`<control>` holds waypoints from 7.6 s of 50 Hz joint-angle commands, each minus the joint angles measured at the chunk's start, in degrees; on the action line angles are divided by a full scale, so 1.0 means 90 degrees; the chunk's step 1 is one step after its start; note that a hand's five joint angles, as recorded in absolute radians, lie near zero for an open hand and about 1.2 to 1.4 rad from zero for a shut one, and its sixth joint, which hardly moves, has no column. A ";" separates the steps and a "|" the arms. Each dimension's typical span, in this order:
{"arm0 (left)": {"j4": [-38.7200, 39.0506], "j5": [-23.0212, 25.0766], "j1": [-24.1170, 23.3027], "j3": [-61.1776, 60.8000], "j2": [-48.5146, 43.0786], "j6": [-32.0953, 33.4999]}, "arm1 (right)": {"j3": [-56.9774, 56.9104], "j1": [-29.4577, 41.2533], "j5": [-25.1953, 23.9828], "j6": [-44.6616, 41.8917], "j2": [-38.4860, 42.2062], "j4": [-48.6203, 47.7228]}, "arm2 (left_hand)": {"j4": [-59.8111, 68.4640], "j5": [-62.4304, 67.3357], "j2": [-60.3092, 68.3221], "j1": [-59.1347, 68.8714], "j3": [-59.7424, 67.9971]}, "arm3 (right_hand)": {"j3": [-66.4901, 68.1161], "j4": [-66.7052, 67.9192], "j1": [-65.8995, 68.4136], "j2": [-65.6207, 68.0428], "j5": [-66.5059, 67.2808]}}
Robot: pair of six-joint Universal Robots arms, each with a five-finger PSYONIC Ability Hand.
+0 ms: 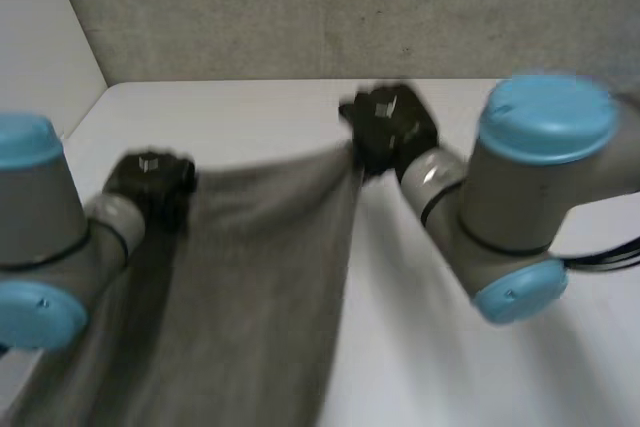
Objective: Fold the towel.
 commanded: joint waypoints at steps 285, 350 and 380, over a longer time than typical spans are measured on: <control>0.1127 0.1018 0.0154 -0.3097 0.3029 -0.0134 | 0.3761 -0.2385 -0.0996 -0.1984 -0.1199 -0.0038 | -0.7208 -0.8074 -0.6890 -0.6619 -0.7387 | 0.0489 0.0396 0.0399 0.0452 0.0405; -0.1930 0.1243 -0.0402 -0.0379 -0.0108 0.1770 | 0.3976 -0.2307 -0.0937 -0.2033 -0.0701 -0.0283 | -0.0857 -0.1723 -0.0538 -0.0268 -0.1036 | 0.0489 0.0396 0.0399 0.0452 0.0405; -0.0982 0.1273 -0.0665 -0.0654 -0.0467 0.2296 | 0.3986 -0.2278 -0.0918 -0.2033 -0.0691 -0.0273 | -0.6479 -0.7345 -0.6161 -0.5890 -0.6658 | 0.0489 0.0396 0.0399 0.0452 0.0405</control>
